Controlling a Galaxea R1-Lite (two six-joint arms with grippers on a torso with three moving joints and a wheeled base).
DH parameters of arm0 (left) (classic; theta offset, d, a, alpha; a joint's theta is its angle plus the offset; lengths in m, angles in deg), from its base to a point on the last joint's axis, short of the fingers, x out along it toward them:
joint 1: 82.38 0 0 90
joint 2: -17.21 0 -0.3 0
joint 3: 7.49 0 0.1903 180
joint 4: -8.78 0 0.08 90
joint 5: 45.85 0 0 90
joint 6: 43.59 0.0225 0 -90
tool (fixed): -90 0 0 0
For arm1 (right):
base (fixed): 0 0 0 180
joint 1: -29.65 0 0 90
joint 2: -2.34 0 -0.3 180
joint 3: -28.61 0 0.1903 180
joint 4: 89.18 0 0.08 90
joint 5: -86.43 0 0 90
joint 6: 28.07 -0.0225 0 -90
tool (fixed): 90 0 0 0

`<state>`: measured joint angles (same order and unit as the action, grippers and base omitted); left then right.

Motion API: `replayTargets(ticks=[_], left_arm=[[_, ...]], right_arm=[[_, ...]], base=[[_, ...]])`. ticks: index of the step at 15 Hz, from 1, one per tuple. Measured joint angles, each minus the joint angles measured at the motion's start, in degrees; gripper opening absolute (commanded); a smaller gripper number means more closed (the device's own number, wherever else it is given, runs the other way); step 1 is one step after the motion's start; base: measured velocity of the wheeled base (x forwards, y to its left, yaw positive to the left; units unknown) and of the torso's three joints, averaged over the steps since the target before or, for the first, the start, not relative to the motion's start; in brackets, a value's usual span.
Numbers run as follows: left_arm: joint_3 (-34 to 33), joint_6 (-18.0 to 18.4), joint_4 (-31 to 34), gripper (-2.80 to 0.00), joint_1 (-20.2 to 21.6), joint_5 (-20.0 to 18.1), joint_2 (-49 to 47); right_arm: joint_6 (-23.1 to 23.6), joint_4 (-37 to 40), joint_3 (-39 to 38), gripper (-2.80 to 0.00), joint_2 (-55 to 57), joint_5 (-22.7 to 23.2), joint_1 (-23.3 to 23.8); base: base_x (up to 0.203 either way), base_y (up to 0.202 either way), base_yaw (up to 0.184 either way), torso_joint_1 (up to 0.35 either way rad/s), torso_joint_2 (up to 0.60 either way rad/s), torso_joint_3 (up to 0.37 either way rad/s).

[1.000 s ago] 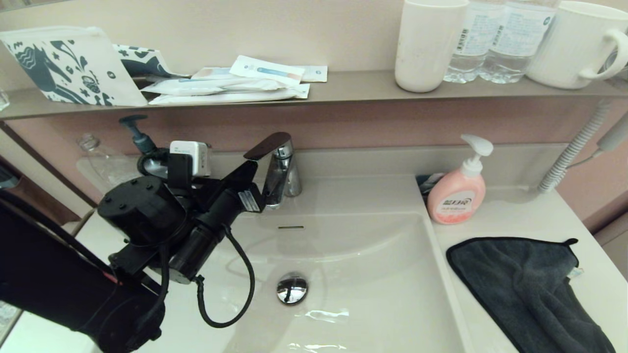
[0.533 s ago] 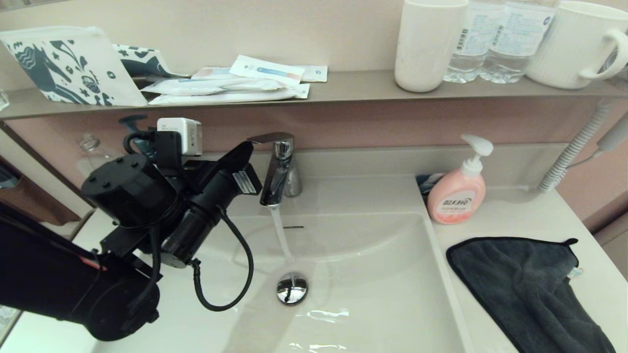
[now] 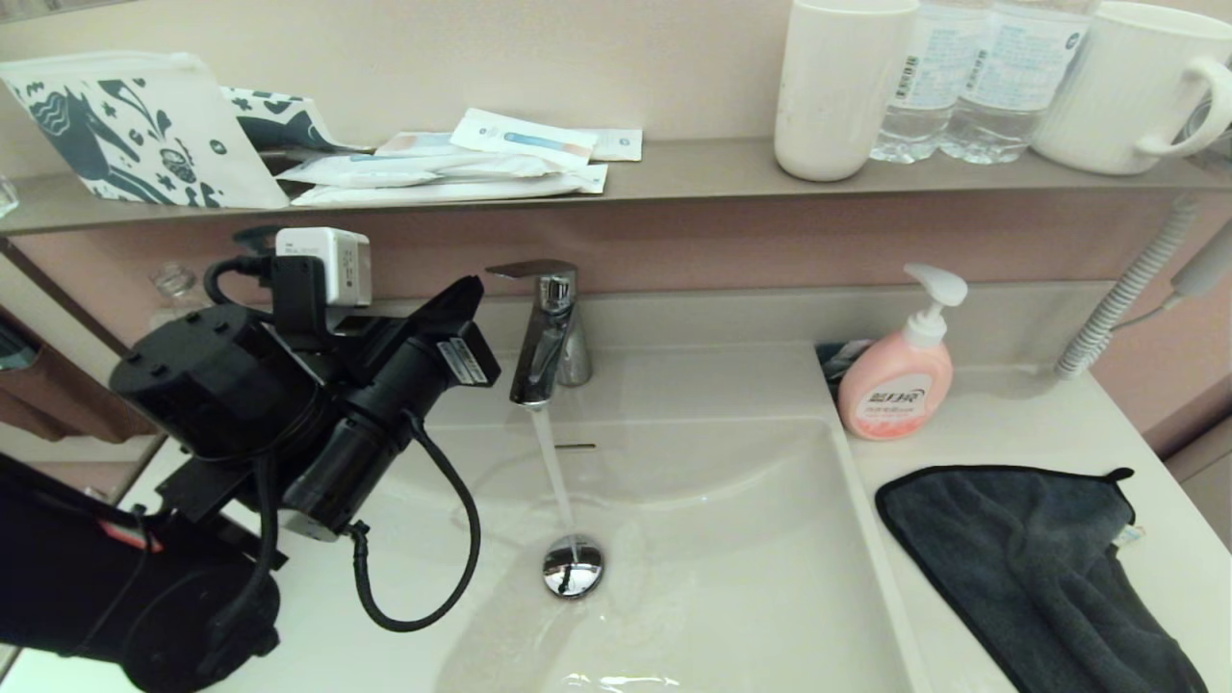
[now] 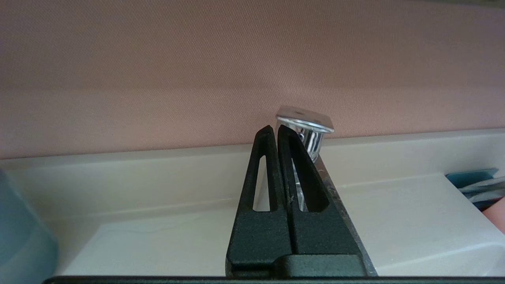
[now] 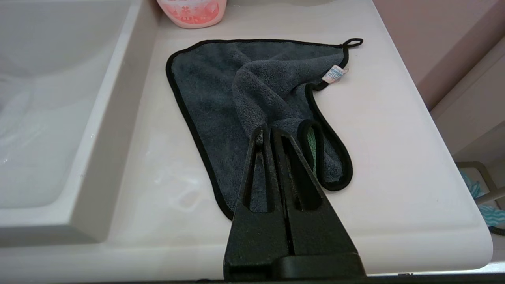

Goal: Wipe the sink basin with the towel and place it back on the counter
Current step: Turn off the faucet

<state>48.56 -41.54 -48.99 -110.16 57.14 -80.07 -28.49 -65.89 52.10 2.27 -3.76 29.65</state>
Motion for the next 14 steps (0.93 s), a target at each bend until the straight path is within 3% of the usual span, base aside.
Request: replayTargets(ticks=[8, 14], left_arm=[[5.6, 0.0, 6.9, -2.80, -1.4, 0.8, 2.0], [8.8, 1.9, 7.9, -2.80, -2.5, 0.9, -0.9]], right_arm=[[0.0, 0.0, 0.0, -2.80, 0.0, 0.0, 0.0], [0.0, 0.0, 0.0, -2.80, 0.0, 0.0, 0.0]], base=[[0.000, 0.000, 0.000, 0.000, 0.00, 0.000], [0.000, 0.000, 0.000, 0.000, 0.00, 0.000]])
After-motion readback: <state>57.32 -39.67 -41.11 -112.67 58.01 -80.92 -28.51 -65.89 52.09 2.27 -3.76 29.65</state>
